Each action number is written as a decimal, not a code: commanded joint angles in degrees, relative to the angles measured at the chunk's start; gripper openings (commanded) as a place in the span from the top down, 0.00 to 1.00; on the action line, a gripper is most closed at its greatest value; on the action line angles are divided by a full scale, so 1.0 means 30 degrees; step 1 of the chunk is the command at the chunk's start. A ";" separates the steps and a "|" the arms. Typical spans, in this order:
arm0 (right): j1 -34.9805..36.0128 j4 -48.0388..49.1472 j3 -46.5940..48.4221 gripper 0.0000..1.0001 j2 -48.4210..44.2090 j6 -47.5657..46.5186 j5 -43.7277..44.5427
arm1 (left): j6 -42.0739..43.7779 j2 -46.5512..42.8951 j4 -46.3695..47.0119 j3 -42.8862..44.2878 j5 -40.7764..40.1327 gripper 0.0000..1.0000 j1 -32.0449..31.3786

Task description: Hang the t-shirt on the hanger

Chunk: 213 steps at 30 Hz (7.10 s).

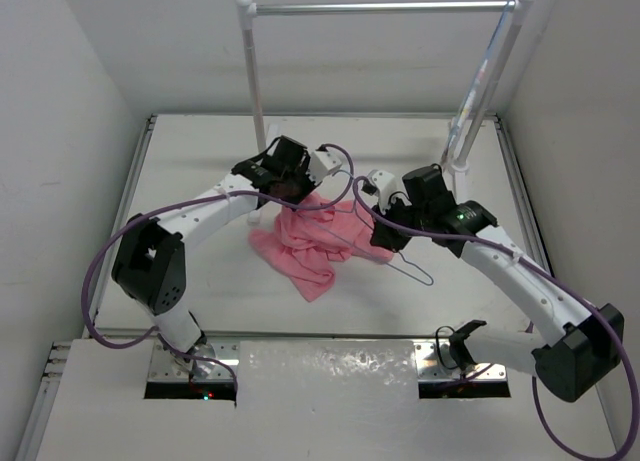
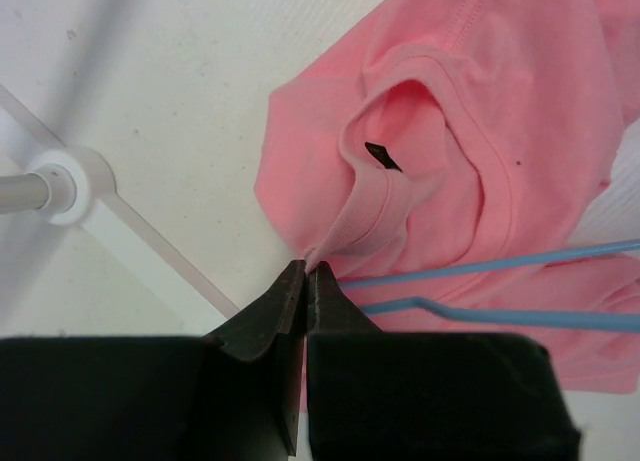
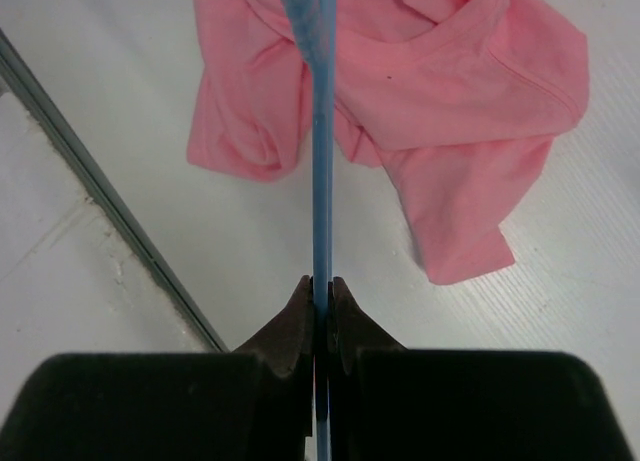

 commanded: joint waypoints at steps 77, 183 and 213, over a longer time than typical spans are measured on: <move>-0.0142 1.5071 -0.6247 1.00 0.4062 -0.2408 -0.4330 | 0.2694 -0.0794 0.5360 -0.2800 -0.5340 0.44 -0.0764; -0.0112 2.1576 -0.9146 1.00 0.3125 0.0170 -0.4360 | 0.4160 0.0878 0.6710 -0.5117 -0.1420 0.43 0.5790; -0.0083 2.1020 -0.9236 1.00 0.3125 -0.0122 -0.4741 | 0.9079 -0.3078 0.8167 -0.9038 0.9546 0.46 0.5476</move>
